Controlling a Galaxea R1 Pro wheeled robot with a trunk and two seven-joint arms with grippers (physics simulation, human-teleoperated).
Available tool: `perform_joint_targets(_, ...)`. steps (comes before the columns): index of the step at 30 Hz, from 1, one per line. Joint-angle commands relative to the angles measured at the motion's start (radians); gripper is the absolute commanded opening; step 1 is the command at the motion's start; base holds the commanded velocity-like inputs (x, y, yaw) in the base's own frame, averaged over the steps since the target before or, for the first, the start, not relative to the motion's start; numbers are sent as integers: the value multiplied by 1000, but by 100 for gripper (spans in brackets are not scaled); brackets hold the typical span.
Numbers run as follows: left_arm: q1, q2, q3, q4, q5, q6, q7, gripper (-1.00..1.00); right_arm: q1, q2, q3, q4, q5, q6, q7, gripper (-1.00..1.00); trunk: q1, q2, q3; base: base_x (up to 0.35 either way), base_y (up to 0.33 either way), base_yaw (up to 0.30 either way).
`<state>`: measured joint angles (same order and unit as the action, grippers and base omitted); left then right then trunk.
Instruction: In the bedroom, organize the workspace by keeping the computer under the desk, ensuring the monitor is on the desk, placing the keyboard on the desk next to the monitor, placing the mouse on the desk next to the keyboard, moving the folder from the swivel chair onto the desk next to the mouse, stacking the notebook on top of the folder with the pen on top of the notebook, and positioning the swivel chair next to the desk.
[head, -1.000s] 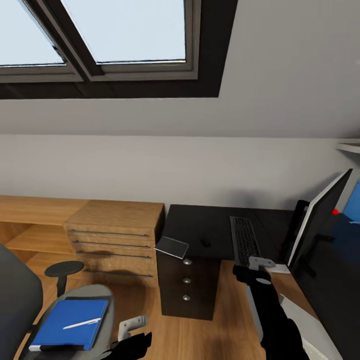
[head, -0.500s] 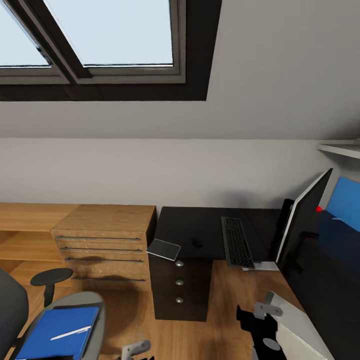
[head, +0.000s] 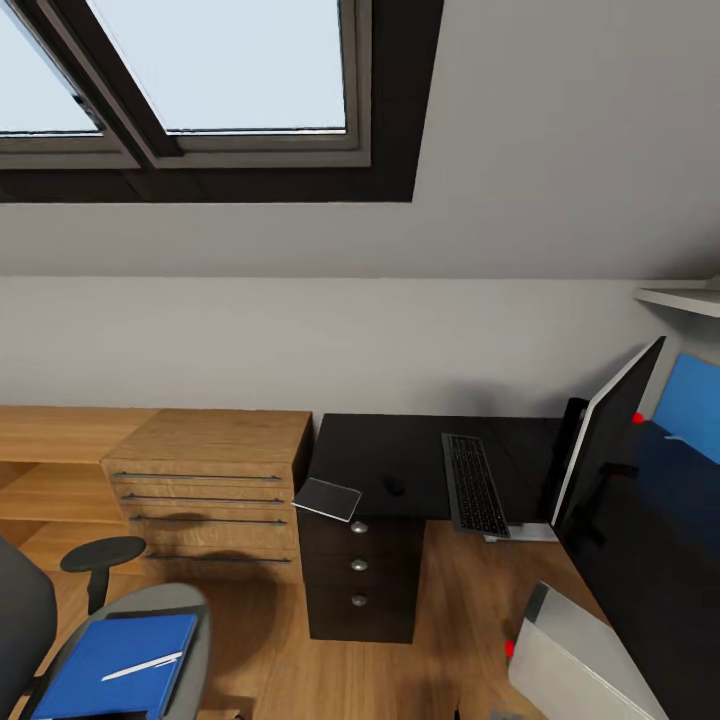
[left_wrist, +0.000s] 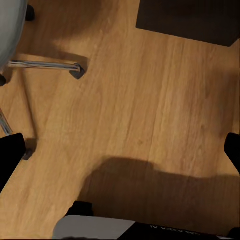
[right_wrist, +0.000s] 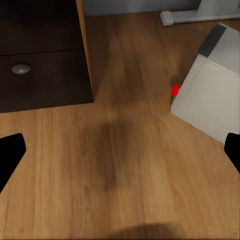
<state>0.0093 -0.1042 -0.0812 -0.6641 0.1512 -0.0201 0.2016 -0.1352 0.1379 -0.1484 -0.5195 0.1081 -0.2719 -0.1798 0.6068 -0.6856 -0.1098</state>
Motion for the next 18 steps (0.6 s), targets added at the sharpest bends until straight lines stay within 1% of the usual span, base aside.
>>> perform_joint_targets(1, 0, 1, -6, 4, 10, -5, 7, 100, -1, 1, -7, 8, 10, -9, -1, 100, 0, -1, -1, 0, 0, 0)
perform_joint_targets(5, 0, 0, -6, 19, 10, -12, 7, 100, -1, 1, -7, 34, 9, -44, -1, 100, 0, -1, -1, 0, 0, 0)
perform_joint_targets(6, 0, 0, -6, 24, 10, -15, 7, 100, -1, -1, -10, 55, 8, -132, -2, 100, 0, -1, -1, 0, 0, 0)
perform_joint_targets(9, 0, 0, -6, 25, 10, -15, 7, 100, -1, -1, -11, 80, 7, -159, -3, 100, 0, -1, -1, 0, 0, -15)
perform_joint_targets(11, 0, 0, -6, 26, 10, -15, 7, 100, -1, -1, -11, 89, 7, -164, -3, 100, 0, -1, -1, 0, 0, -99)
perform_joint_targets(18, 0, 0, -6, 26, 10, -16, 7, 100, -1, -1, -11, 117, 7, -172, -1, 100, 0, -1, 1, 0, 0, -231)
